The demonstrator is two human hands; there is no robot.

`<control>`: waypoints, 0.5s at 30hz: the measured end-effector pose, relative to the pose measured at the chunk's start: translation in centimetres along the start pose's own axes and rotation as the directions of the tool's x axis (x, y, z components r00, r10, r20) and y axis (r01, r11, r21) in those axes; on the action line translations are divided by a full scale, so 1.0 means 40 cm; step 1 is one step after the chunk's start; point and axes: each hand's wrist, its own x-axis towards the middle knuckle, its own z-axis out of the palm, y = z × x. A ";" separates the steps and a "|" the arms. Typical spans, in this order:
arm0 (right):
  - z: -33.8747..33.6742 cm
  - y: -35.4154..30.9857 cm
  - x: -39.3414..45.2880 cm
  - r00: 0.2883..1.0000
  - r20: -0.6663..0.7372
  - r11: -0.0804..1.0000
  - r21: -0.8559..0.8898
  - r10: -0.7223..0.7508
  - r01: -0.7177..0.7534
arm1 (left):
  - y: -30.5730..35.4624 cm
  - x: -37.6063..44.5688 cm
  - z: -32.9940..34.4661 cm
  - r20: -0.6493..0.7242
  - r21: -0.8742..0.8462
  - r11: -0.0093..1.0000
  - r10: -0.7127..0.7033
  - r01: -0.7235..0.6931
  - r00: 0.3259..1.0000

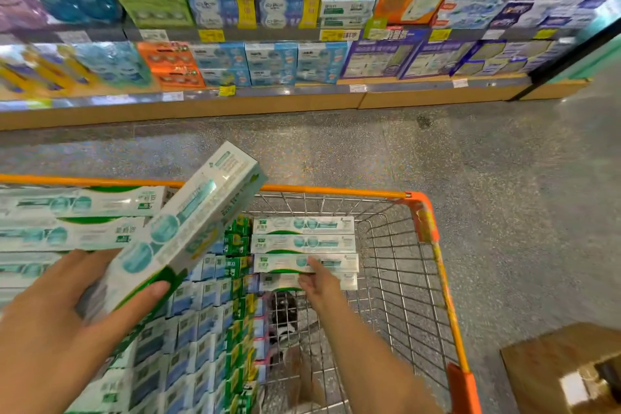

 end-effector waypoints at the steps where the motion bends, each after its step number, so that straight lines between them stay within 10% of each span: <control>1: -0.009 0.004 -0.004 1.000 0.029 0.999 -0.035 0.010 -0.009 | 0.043 0.002 -0.001 -0.009 -0.055 0.998 -0.041 0.040 0.999; 6: -0.025 -0.055 -0.151 0.976 0.216 0.930 -0.362 0.011 0.070 | 0.229 0.003 -0.010 -0.042 -0.167 0.986 -0.014 0.007 0.999; 10: 0.014 -0.111 -0.390 0.724 0.673 0.958 -0.080 -0.152 0.275 | 0.300 -0.002 0.025 -0.004 0.060 0.991 0.118 -0.117 0.993; 15: -0.005 -0.068 -0.516 0.816 0.492 0.950 0.089 -0.303 0.299 | 0.348 0.006 0.121 0.102 0.263 0.878 0.388 -0.401 0.916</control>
